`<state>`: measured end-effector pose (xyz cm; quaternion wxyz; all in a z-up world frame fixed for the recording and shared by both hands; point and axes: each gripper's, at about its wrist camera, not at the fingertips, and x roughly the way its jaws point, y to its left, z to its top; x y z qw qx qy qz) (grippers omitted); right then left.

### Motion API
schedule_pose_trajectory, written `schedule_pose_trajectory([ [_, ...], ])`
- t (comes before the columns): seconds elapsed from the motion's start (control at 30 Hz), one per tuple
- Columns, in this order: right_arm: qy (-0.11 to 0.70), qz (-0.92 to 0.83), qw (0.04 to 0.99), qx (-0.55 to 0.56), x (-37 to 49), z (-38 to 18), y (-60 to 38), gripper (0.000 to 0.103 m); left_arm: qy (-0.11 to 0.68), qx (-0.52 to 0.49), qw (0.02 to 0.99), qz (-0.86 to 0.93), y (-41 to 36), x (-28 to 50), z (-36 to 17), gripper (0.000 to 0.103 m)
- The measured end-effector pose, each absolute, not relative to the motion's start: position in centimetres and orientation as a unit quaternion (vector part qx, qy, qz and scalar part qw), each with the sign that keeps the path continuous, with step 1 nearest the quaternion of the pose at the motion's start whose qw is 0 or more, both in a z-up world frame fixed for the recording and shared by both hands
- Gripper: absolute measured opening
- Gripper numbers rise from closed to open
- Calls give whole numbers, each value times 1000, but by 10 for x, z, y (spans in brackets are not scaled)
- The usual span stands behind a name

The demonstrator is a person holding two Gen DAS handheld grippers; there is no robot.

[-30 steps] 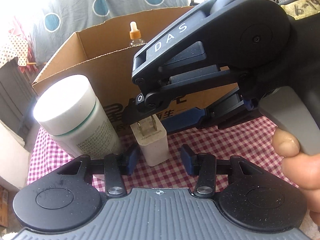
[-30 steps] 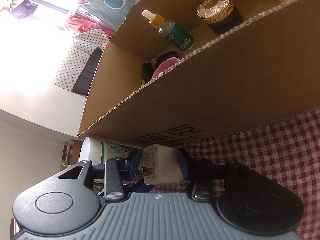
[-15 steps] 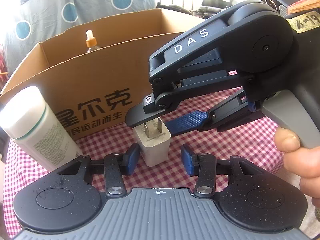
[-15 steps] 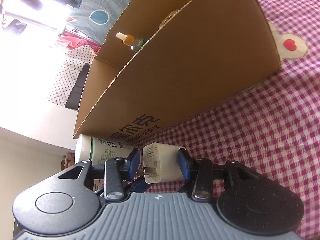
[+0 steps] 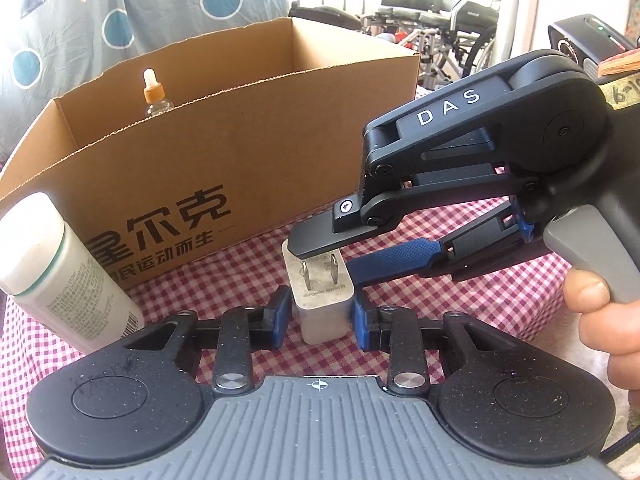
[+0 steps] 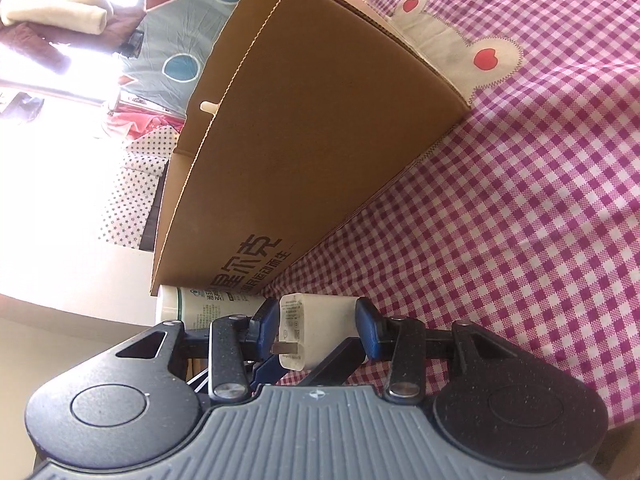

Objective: Organize rigid objects
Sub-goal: 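Close the right gripper around the white plug charger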

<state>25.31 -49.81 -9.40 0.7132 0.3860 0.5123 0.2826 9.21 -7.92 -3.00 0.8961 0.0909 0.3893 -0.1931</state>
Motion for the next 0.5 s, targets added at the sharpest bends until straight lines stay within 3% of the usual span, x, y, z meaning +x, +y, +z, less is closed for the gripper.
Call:
schedule_pose_trajectory([
  [0.5,509,290,717,379,246,-96,-496,45,413,101,887,-178,-81,99,-36,29],
])
